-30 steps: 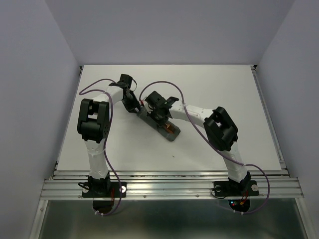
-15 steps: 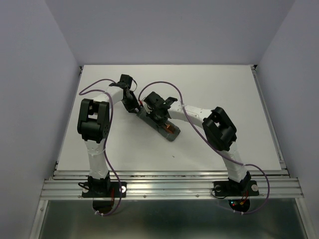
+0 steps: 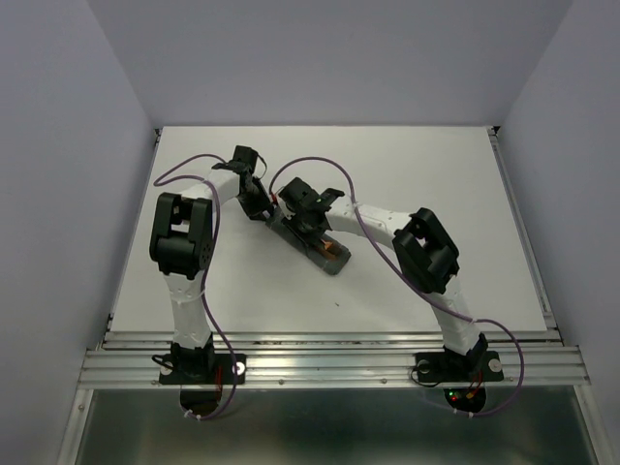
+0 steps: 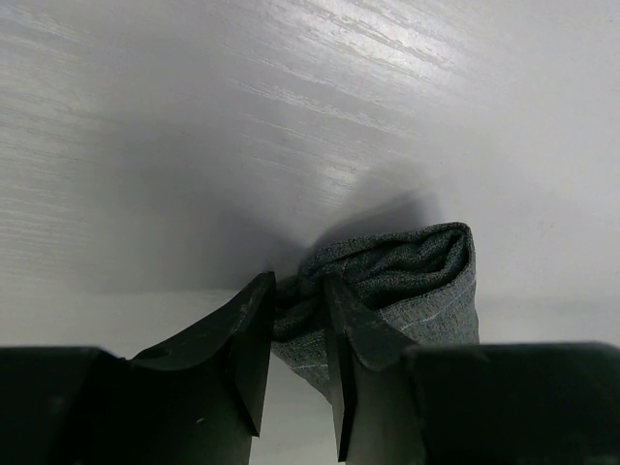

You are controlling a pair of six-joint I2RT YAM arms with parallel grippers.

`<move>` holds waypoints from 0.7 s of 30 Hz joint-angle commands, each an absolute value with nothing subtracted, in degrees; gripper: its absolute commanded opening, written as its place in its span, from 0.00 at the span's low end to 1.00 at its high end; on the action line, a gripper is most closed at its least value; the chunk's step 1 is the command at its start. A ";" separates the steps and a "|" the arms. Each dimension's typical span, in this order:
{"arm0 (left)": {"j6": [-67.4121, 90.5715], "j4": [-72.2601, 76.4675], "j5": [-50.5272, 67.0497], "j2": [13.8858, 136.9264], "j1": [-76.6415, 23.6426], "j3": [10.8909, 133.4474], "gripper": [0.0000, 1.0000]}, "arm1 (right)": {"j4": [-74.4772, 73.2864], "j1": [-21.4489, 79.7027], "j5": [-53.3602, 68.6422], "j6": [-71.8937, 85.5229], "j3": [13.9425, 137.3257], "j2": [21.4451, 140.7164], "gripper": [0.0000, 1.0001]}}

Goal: Fold the napkin into a case and place the utensils inside
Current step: Insert the knife into the folded napkin, then reset both arms

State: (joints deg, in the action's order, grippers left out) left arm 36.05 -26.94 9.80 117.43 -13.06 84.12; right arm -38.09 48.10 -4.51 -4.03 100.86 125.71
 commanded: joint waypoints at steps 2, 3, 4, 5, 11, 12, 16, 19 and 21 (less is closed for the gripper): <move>35.42 -28.65 8.00 114.08 -13.89 82.44 0.39 | -35.33 49.04 -9.40 -2.46 101.61 121.56 0.46; 35.33 -28.83 7.74 114.00 -13.89 82.88 0.39 | -34.98 49.04 -9.84 -2.37 100.73 120.16 0.46; 35.25 -28.92 7.56 113.73 -13.89 82.97 0.39 | -34.63 49.04 -10.54 -2.37 100.20 119.28 0.47; 34.98 -29.26 7.21 113.64 -13.89 83.23 0.39 | -34.28 49.04 -10.72 -2.20 99.67 118.48 0.47; 33.84 -29.09 5.71 111.98 -13.89 83.67 0.39 | -32.87 49.04 -13.53 -0.18 95.46 111.64 0.64; 33.58 -28.92 5.54 111.62 -13.89 83.67 0.40 | -32.52 49.04 -13.88 -0.18 94.67 110.66 0.70; 32.87 -28.74 3.78 108.82 -13.89 83.67 0.41 | -30.85 49.04 -18.17 3.86 90.19 105.04 0.86; 32.17 -29.18 1.85 107.32 -13.89 83.85 0.43 | -29.44 49.04 -25.55 8.34 85.97 101.00 0.96; 31.64 -29.71 0.62 105.48 -13.89 83.85 0.43 | -29.44 48.52 -35.47 13.78 83.68 98.97 1.00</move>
